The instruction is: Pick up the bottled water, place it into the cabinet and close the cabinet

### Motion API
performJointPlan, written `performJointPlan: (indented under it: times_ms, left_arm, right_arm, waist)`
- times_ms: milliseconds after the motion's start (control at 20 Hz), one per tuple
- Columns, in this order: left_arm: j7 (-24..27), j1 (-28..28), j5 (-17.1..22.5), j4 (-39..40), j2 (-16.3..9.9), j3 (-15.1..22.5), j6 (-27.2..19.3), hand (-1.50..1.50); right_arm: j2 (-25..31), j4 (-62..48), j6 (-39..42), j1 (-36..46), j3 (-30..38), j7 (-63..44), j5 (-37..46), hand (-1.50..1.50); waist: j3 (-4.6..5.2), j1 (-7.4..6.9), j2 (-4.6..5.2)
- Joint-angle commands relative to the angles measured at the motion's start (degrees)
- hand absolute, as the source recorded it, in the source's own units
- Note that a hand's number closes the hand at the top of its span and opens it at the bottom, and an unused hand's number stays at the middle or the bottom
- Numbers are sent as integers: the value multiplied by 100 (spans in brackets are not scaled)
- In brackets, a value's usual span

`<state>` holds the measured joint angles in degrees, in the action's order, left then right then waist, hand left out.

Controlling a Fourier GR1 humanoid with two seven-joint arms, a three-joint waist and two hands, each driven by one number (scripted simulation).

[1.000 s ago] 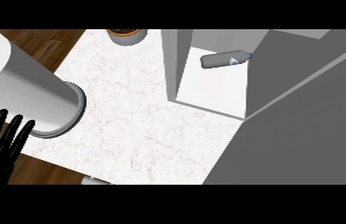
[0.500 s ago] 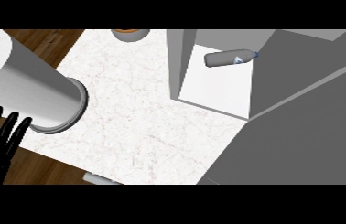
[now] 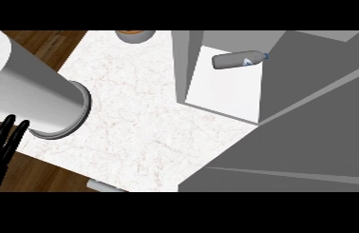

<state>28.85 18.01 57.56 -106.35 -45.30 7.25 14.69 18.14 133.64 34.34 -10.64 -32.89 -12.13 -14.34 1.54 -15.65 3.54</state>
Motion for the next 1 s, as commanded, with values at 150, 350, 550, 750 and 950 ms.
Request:
performJointPlan:
  times_ms: [150, 350, 550, 750, 950]
  left_arm:
    - [-9, 38, 33, 106, 1, -31, 47, -150]
    - [-45, 6, 85, 201, -33, -56, 132, -150]
    - [-42, -7, 144, 222, -53, -159, 99, -150]
    - [-53, 36, 214, 336, -21, -187, 115, -150]
    - [20, 49, 234, 420, 51, -238, 146, -150]
  right_arm:
    - [-509, -734, -502, 1269, 194, -972, 237, 150]
    - [-762, -1423, -601, 2088, 329, -1420, 264, 150]
    - [-1141, -2111, -834, 2790, 491, -1780, 313, 150]
    - [-1645, -2957, -1168, 3706, 686, -2284, 287, 150]
    - [-1795, -4005, -1732, 4792, 868, -2308, 136, 150]
  waist:
    - [-14, 21, -81]
    - [-28, 72, -92]
    - [-52, 103, -105]
    - [-71, 246, -142]
    - [-107, 326, -155]
